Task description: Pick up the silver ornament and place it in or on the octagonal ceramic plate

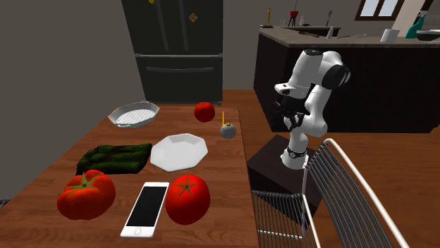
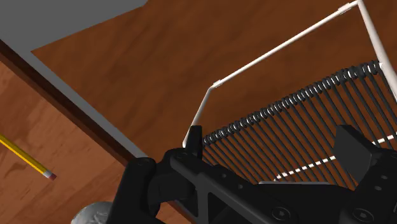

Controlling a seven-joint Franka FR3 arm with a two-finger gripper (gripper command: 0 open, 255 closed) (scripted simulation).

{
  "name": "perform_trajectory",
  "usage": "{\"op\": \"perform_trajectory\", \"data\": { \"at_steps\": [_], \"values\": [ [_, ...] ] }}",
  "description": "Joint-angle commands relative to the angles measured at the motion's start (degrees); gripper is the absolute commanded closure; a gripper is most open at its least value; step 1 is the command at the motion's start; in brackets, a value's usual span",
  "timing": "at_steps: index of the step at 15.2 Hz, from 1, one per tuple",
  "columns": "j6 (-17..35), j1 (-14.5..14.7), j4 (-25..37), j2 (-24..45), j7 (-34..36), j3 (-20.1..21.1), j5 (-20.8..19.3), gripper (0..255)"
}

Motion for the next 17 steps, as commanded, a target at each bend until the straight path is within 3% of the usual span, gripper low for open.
{"op": "perform_trajectory", "data": {
  "at_steps": [1,9,17],
  "values": [
    [0.00,0.00,0.00,0.00,0.00,0.00,0.00,0],
    [16.73,-3.78,0.30,6.12,-2.16,-3.04,-8.22,0],
    [32.31,-7.60,4.50,14.22,-2.55,-5.85,-15.33,0]
  ]
}}
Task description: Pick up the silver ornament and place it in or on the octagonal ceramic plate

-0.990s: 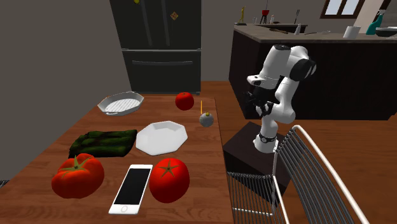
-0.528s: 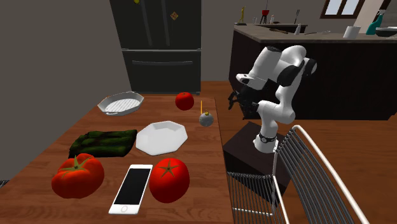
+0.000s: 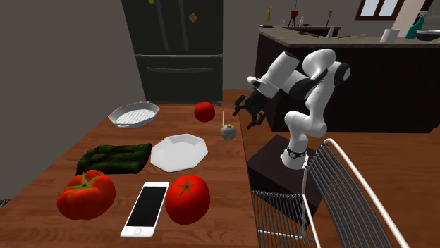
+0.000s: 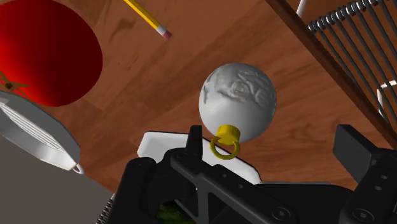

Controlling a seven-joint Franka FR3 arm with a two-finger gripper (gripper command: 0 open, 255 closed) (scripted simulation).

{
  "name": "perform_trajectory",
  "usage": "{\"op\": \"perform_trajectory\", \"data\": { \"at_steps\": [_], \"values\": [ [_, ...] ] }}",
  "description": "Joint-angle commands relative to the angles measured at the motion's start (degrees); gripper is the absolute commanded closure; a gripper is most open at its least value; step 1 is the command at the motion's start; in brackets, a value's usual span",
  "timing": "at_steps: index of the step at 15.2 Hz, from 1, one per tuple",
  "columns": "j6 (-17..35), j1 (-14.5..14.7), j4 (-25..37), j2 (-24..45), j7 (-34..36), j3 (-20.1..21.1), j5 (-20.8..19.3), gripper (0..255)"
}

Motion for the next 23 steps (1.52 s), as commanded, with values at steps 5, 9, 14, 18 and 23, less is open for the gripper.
{"op": "perform_trajectory", "data": {
  "at_steps": [5,9,14,18,23],
  "values": [
    [6.19,-1.26,1.09,3.80,0.26,-1.16,-2.19,0],
    [9.58,-1.68,0.23,6.19,0.59,-1.88,-2.81,0],
    [9.58,-1.68,0.23,6.19,0.59,-1.88,-2.81,0],
    [9.57,-1.68,0.23,6.18,0.59,-1.88,-2.81,255],
    [9.46,-1.66,0.26,6.13,0.67,-1.79,-2.80,255]
  ]
}}
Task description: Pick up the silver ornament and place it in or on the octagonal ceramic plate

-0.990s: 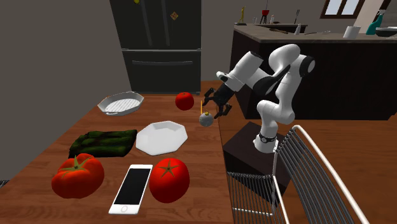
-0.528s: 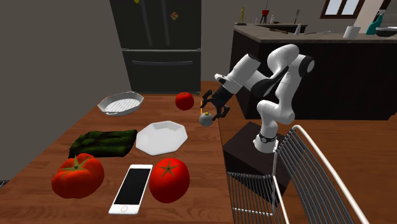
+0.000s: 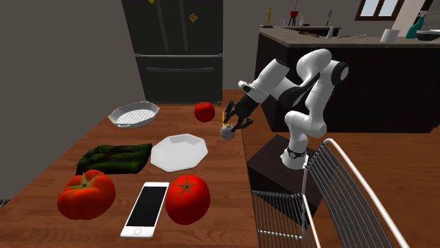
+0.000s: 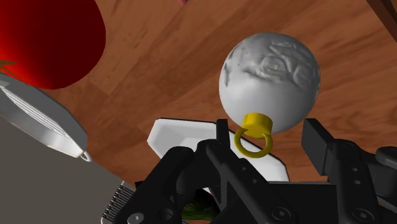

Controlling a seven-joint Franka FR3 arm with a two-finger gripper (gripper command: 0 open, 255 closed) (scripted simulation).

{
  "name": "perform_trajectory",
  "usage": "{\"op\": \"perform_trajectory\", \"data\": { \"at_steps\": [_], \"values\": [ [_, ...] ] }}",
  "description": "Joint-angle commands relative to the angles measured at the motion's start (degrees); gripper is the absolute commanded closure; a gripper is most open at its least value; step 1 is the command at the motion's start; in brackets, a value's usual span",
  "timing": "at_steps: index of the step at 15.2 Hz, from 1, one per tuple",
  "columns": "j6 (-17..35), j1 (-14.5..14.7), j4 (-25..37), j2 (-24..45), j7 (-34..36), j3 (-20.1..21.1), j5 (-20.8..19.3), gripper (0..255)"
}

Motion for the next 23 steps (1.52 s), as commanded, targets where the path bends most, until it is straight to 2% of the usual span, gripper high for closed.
{"op": "perform_trajectory", "data": {
  "at_steps": [1,4,21,23],
  "values": [
    [-0.09,-0.03,-0.23,0.22,0.03,-0.04,0.00,255],
    [-0.06,-0.04,-0.22,0.22,-0.09,-0.13,0.02,255],
    [-11.66,1.21,12.87,1.34,-4.14,0.13,3.03,255],
    [-11.25,1.31,17.25,5.94,-4.74,-0.44,3.52,255]
  ]
}}
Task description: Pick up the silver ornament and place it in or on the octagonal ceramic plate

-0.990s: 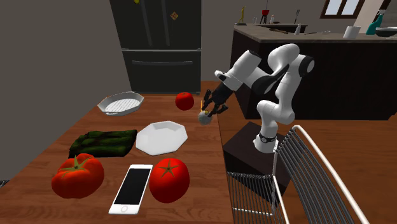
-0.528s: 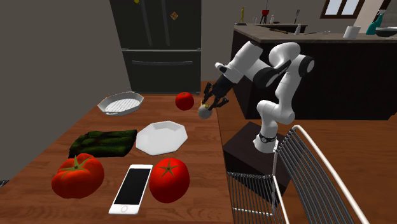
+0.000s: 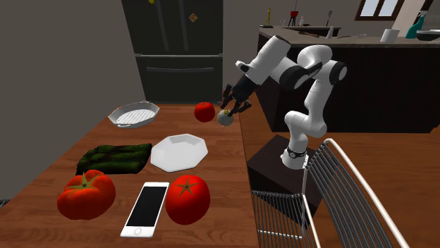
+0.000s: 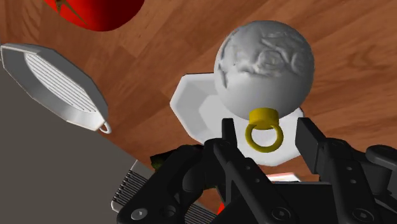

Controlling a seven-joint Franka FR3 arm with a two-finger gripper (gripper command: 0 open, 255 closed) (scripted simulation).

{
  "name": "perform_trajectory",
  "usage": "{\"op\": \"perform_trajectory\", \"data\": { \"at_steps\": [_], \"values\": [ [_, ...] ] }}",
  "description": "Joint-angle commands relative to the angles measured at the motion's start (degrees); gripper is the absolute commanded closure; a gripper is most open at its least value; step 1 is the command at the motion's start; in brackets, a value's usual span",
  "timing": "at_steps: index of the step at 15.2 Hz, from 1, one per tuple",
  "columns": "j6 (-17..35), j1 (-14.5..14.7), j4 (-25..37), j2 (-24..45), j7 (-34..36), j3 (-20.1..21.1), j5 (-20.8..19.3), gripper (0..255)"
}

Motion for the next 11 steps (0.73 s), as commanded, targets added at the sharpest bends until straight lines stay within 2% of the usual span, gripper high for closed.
{"op": "perform_trajectory", "data": {
  "at_steps": [1,6,11],
  "values": [
    [0.22,0.08,3.99,4.06,-0.66,-0.54,0.53,255],
    [-0.42,0.17,16.93,15.89,-2.89,-1.89,2.81,255],
    [-3.39,-0.47,33.32,28.89,-5.82,-2.87,6.20,255]
  ]
}}
